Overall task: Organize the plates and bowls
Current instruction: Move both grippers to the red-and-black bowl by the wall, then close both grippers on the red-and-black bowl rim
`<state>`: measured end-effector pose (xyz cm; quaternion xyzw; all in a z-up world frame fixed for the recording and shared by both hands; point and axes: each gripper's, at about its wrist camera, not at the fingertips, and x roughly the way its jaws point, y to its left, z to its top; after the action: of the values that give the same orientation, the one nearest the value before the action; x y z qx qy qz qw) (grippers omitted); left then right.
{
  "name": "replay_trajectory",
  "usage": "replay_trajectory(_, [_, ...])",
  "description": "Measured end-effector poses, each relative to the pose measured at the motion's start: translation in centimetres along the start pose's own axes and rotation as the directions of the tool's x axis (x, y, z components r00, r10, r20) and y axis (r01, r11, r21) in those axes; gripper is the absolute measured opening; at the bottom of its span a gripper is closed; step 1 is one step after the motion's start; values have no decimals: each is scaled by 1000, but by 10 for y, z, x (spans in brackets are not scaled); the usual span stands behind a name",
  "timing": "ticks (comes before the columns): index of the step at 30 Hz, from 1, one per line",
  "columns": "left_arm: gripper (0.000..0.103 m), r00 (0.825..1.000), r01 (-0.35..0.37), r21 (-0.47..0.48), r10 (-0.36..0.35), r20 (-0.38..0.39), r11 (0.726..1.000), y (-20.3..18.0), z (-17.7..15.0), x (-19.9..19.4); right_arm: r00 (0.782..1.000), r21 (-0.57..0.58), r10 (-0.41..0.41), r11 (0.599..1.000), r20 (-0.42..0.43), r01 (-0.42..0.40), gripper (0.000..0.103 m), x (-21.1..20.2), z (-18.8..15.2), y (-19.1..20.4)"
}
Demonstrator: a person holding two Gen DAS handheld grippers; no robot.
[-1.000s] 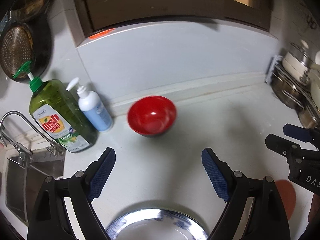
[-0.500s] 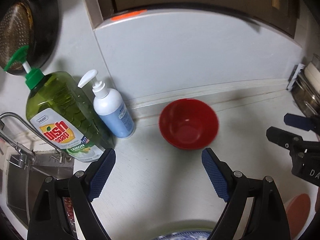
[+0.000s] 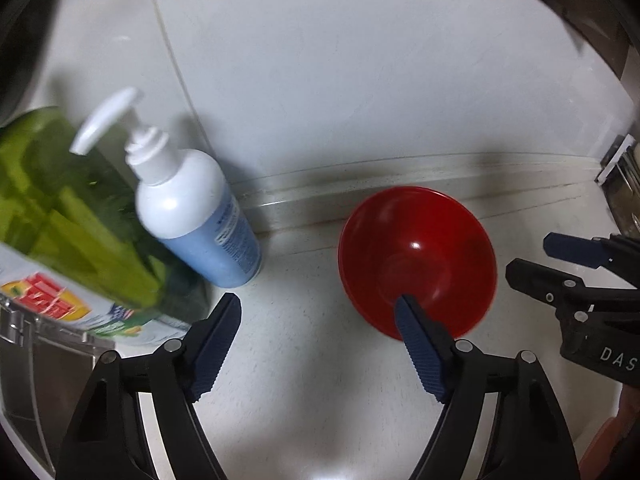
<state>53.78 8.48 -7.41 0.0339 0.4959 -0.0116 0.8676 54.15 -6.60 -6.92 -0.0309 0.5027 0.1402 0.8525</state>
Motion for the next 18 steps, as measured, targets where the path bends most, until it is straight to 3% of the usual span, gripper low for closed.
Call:
replay_trajectory(7, [71, 1000, -1, 29, 2, -12, 1000, -9, 6, 25, 998, 38, 34, 999, -47, -32, 44, 32, 8, -3])
replay_trajectory(18, [36, 996, 77, -14, -78, -51, 997, -7, 15, 52, 994, 67, 50, 997, -93, -44, 25, 55, 12, -2])
